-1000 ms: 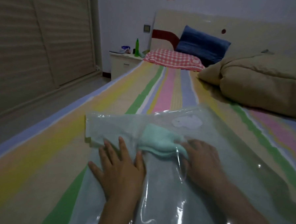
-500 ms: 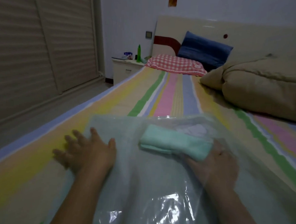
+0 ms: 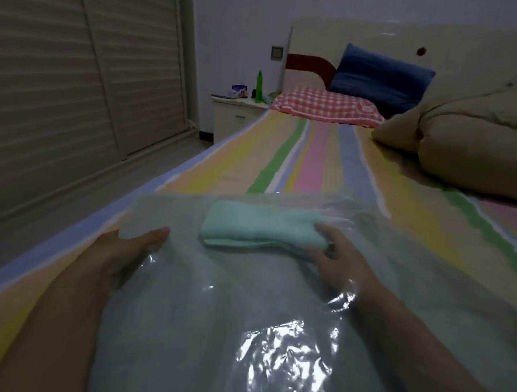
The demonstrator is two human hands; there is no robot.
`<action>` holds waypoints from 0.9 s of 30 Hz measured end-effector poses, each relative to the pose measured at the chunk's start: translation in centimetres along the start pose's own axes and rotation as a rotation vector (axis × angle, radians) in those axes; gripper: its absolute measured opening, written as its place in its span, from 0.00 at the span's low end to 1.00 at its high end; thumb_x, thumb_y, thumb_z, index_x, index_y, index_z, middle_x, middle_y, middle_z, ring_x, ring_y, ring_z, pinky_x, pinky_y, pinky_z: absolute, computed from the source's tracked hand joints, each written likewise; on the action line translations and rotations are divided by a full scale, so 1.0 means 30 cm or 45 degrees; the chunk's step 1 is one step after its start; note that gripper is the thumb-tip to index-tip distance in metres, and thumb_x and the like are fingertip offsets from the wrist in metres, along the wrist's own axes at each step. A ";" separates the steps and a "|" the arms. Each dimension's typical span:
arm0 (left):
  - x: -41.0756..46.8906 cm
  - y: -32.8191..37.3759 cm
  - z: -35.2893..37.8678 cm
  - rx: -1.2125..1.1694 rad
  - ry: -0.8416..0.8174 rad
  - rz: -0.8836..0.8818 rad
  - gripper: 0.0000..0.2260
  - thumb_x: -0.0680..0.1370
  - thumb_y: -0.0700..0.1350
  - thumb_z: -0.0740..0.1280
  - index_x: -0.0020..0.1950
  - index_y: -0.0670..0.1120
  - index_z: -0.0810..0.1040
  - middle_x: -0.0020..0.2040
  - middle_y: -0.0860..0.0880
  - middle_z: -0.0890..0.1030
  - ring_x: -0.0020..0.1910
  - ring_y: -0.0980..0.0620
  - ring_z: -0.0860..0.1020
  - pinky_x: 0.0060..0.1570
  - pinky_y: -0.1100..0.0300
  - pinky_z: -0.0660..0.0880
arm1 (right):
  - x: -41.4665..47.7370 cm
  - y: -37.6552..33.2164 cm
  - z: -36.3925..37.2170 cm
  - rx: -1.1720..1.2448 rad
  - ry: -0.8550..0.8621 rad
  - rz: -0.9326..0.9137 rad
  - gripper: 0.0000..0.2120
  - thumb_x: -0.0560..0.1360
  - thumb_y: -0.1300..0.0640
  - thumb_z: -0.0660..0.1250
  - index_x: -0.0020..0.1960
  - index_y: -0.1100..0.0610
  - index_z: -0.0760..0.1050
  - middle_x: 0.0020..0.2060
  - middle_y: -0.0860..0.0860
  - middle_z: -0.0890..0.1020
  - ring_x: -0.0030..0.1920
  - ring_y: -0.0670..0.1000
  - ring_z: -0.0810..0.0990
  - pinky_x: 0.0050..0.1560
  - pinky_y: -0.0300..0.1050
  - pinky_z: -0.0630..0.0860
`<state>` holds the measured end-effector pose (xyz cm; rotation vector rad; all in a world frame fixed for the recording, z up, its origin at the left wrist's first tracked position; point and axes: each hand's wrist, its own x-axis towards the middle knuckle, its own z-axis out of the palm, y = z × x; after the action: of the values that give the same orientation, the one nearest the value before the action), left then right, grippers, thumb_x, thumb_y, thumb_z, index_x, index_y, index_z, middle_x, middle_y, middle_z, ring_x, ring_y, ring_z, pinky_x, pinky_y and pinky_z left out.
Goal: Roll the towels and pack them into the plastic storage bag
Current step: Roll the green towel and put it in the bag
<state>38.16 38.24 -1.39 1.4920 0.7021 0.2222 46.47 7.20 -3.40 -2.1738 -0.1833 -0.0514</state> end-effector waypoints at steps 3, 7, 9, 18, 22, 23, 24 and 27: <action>0.016 -0.022 -0.002 -0.053 -0.035 0.081 0.14 0.70 0.38 0.74 0.54 0.40 0.81 0.43 0.43 0.85 0.38 0.44 0.83 0.41 0.51 0.80 | -0.002 -0.024 0.026 -0.312 -0.009 -0.108 0.33 0.73 0.47 0.70 0.74 0.54 0.64 0.70 0.52 0.70 0.69 0.53 0.69 0.71 0.47 0.64; 0.015 -0.025 0.052 0.114 0.078 0.141 0.26 0.60 0.46 0.81 0.55 0.42 0.80 0.49 0.42 0.84 0.45 0.40 0.83 0.51 0.41 0.78 | -0.016 0.007 -0.006 -0.660 0.018 -0.065 0.39 0.71 0.35 0.63 0.76 0.53 0.60 0.72 0.55 0.68 0.71 0.56 0.67 0.70 0.48 0.65; -0.019 -0.004 0.113 0.564 0.250 0.252 0.34 0.63 0.53 0.79 0.65 0.45 0.72 0.59 0.43 0.80 0.53 0.41 0.80 0.54 0.48 0.76 | -0.042 0.032 -0.049 -0.787 0.087 -0.024 0.37 0.73 0.35 0.62 0.76 0.54 0.60 0.70 0.56 0.71 0.67 0.58 0.70 0.66 0.49 0.69; -0.269 -0.059 0.429 1.510 0.155 0.849 0.30 0.79 0.62 0.42 0.78 0.55 0.40 0.79 0.44 0.39 0.77 0.45 0.39 0.73 0.43 0.35 | -0.057 0.054 -0.078 -0.853 0.390 0.161 0.27 0.72 0.40 0.65 0.67 0.50 0.66 0.57 0.60 0.75 0.55 0.62 0.76 0.56 0.52 0.74; -0.214 -0.155 0.431 1.568 0.029 0.671 0.29 0.78 0.65 0.40 0.75 0.59 0.32 0.77 0.44 0.32 0.75 0.45 0.32 0.71 0.38 0.34 | -0.031 0.084 -0.040 -0.677 0.505 -0.200 0.17 0.68 0.51 0.72 0.55 0.51 0.75 0.46 0.57 0.76 0.46 0.62 0.77 0.46 0.51 0.75; -0.211 -0.160 0.434 1.568 0.015 0.654 0.29 0.78 0.66 0.41 0.75 0.60 0.31 0.76 0.44 0.31 0.75 0.44 0.31 0.71 0.37 0.33 | -0.023 0.083 -0.038 -0.695 0.455 -0.266 0.15 0.69 0.52 0.70 0.56 0.52 0.76 0.47 0.57 0.77 0.48 0.62 0.78 0.48 0.50 0.75; -0.214 -0.160 0.438 1.572 0.013 0.652 0.30 0.78 0.66 0.41 0.74 0.61 0.30 0.76 0.43 0.29 0.75 0.43 0.30 0.70 0.37 0.33 | -0.012 0.076 -0.037 -0.687 0.362 -0.308 0.15 0.72 0.53 0.67 0.58 0.52 0.77 0.50 0.56 0.77 0.52 0.61 0.78 0.51 0.47 0.74; -0.224 -0.163 0.444 1.564 0.028 0.643 0.31 0.76 0.68 0.40 0.74 0.62 0.30 0.75 0.42 0.28 0.74 0.41 0.29 0.69 0.37 0.32 | 0.042 0.054 -0.018 -0.647 -0.008 -0.306 0.20 0.79 0.57 0.59 0.70 0.51 0.68 0.62 0.50 0.73 0.65 0.55 0.72 0.56 0.31 0.69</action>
<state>38.84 23.01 -5.10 2.8474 0.4469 0.1879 47.99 5.97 -4.27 -2.6456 -0.4774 -0.2515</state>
